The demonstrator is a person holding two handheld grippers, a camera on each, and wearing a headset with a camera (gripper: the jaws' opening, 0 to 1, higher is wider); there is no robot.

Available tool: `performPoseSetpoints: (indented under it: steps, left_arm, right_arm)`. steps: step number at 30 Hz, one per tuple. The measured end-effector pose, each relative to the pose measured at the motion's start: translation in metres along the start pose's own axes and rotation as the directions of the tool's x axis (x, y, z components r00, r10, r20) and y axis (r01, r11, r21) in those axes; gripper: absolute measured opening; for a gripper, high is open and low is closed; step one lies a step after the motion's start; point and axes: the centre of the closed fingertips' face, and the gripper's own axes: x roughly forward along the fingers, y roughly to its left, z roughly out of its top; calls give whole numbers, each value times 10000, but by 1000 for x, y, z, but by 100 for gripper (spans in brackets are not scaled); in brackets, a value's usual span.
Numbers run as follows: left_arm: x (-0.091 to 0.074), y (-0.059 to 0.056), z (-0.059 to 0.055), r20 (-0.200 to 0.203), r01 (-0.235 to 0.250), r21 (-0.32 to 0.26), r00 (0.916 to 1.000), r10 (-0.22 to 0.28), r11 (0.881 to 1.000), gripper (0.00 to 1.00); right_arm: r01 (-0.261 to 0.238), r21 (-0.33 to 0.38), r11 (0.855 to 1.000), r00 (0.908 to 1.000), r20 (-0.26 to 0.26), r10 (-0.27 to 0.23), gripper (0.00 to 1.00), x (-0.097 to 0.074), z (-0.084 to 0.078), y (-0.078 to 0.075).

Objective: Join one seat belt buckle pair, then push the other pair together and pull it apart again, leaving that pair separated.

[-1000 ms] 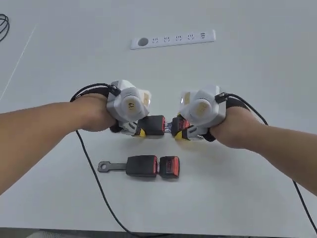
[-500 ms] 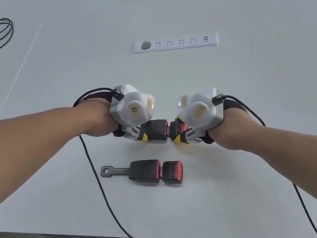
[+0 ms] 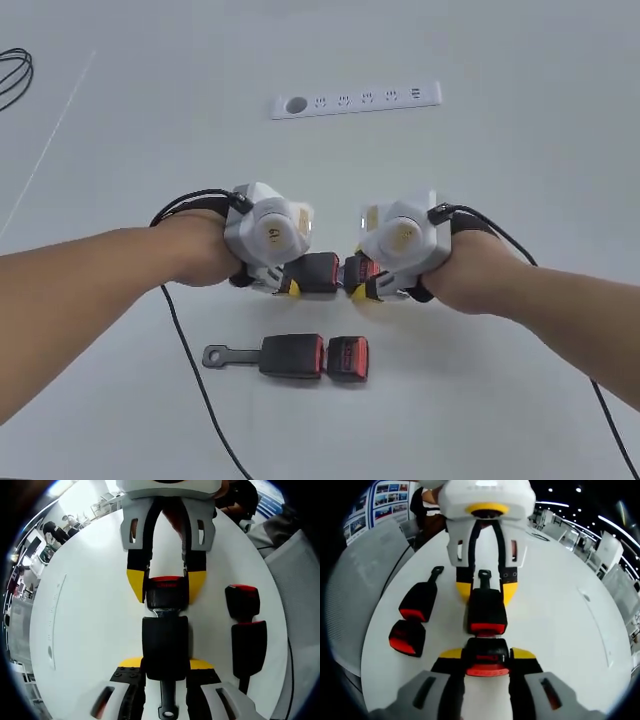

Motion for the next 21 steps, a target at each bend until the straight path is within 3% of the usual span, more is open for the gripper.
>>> performPoseSetpoints:
  steps: [13, 21]
  left_arm:
    - [1, 1, -1, -39, 46, -285, 10000, -47, 9996, 31]
    - [0, 1, 0, -148, 30, -330, 9999, -35, 9995, 31]
  right_arm:
    - [25, -42, 10000, 10000, 21, -25, 32, -14, -15, -2]
    - [108, 324, 9994, 9999, -54, -106, 32, -38, -48, -4]
